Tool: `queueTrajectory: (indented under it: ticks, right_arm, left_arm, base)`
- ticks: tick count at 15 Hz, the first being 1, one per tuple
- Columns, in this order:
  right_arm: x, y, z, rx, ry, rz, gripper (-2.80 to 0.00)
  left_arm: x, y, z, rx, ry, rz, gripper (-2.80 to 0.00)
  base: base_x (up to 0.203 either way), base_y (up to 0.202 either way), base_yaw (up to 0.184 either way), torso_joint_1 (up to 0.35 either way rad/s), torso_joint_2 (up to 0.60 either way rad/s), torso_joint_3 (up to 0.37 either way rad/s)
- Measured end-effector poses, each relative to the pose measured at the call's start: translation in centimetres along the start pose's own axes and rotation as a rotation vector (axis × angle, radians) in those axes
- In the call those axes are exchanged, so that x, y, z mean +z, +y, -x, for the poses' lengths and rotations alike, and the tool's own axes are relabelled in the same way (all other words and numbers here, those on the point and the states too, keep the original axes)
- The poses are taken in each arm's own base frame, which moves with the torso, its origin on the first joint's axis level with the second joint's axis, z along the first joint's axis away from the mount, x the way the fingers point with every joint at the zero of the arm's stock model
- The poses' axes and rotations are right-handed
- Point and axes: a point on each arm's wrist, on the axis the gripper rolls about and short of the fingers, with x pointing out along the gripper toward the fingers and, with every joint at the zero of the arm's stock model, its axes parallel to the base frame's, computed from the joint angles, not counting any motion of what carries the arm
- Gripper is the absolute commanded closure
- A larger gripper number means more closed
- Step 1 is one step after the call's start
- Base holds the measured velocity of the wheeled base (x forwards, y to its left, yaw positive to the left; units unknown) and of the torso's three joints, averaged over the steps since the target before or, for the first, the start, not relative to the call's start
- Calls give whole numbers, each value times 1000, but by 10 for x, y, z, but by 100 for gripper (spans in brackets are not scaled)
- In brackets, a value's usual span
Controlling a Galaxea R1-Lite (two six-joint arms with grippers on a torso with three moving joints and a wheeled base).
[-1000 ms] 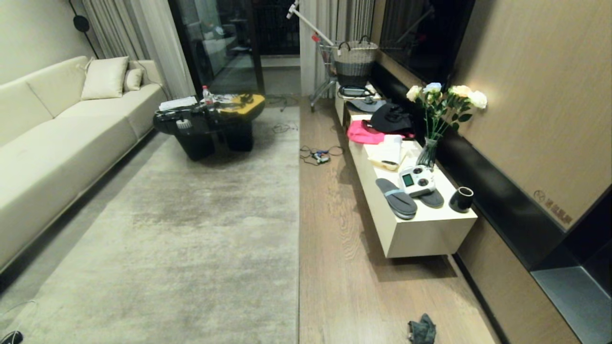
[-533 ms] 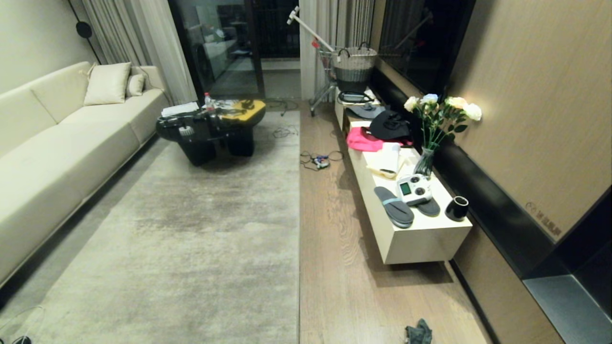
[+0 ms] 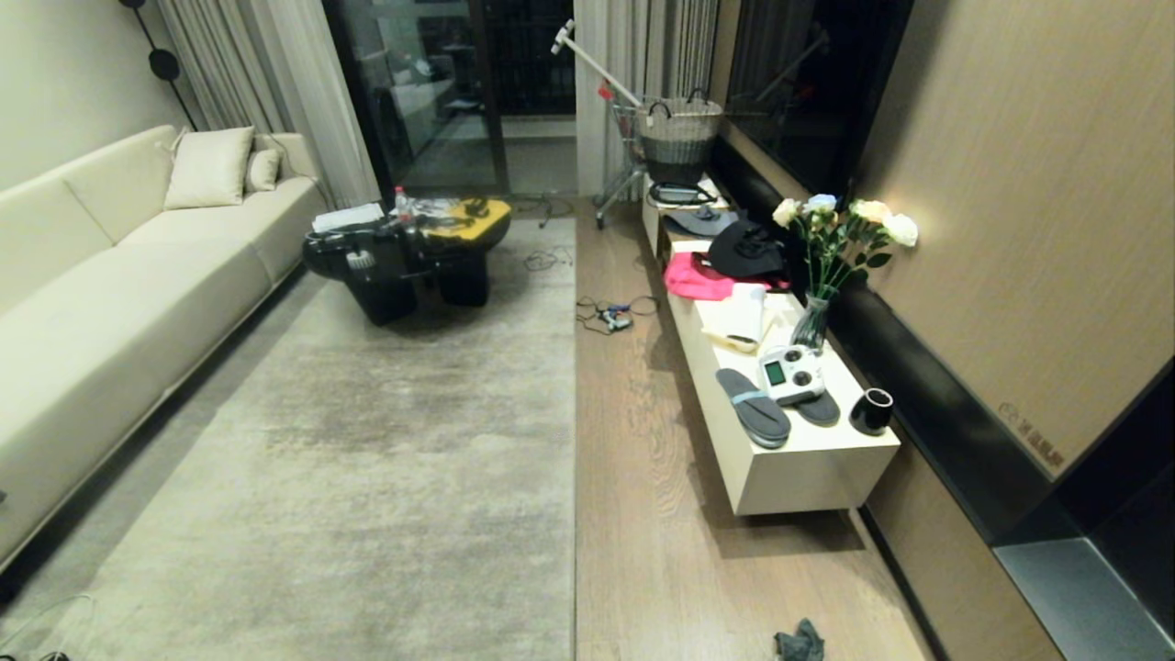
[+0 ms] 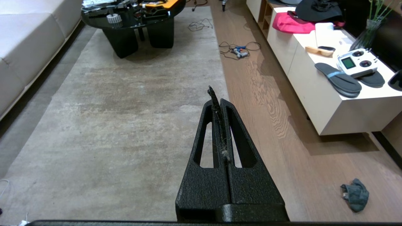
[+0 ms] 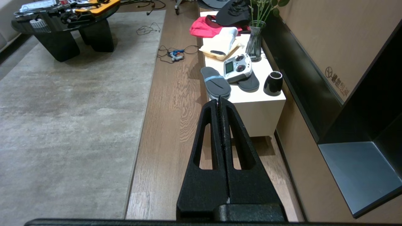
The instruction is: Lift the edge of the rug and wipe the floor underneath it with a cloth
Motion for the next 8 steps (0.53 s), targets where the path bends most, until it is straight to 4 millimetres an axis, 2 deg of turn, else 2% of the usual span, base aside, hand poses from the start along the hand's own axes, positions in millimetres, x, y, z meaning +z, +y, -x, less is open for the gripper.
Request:
queueTrajectory:
  ticks: [3, 8]
  right_arm:
    - [0, 0, 0, 0, 0, 0, 0]
    - [0, 0, 0, 0, 0, -5, 0]
  left_arm:
    - [0, 0, 0, -1, -1, 0, 0]
    - [0, 0, 0, -1, 0, 0, 0]
  base:
    - [0, 0, 0, 117, -262, -145]
    - [0, 0, 0, 0, 0, 0]
